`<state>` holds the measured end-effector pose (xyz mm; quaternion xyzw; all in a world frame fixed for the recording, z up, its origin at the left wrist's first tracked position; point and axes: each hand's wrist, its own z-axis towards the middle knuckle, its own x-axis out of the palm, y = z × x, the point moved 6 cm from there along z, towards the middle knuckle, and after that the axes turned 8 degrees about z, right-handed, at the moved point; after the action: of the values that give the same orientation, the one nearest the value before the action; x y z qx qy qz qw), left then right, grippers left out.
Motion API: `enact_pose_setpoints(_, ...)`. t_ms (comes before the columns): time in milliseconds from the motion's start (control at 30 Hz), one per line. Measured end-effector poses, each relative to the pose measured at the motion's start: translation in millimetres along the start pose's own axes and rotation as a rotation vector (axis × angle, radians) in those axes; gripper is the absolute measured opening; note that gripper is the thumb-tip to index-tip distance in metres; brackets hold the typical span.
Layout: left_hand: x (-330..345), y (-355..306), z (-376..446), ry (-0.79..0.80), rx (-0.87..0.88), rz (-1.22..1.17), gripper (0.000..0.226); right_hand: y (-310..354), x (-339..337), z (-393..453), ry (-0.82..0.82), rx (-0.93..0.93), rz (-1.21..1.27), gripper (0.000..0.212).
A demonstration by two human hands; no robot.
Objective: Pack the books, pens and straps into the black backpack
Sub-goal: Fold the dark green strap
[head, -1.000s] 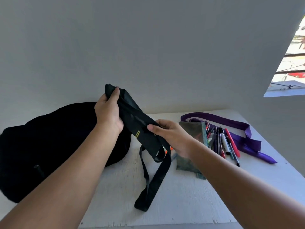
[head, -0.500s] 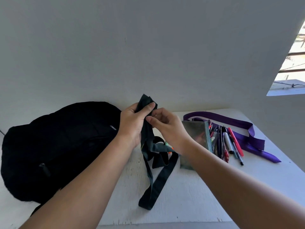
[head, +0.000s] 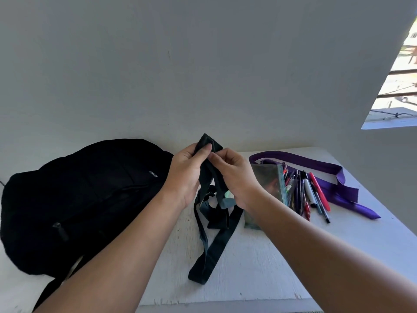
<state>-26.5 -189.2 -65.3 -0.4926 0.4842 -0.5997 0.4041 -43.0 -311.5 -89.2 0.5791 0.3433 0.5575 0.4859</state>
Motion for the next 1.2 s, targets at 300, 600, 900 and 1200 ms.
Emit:
enact_pose_setpoints(300,9,-30,7,0.008,0.088,-0.02,0.017,1,-3,-7,0.179,0.057,-0.09,0.032)
enact_pose_setpoints(600,26,25,-18,0.313,-0.23,-0.116,0.053,5,-15,-13,0.166,0.005,-0.051,0.016)
enact_pose_setpoints(900,19,3,14,0.038,-0.086,-0.104,0.039,-10,-23,-21,0.373,0.157,-0.458,0.017)
enact_pose_setpoints(1200,-50,-42,29,-0.364,0.153,0.02,0.022,4,-27,-4,0.192,-0.031,-0.587,0.005)
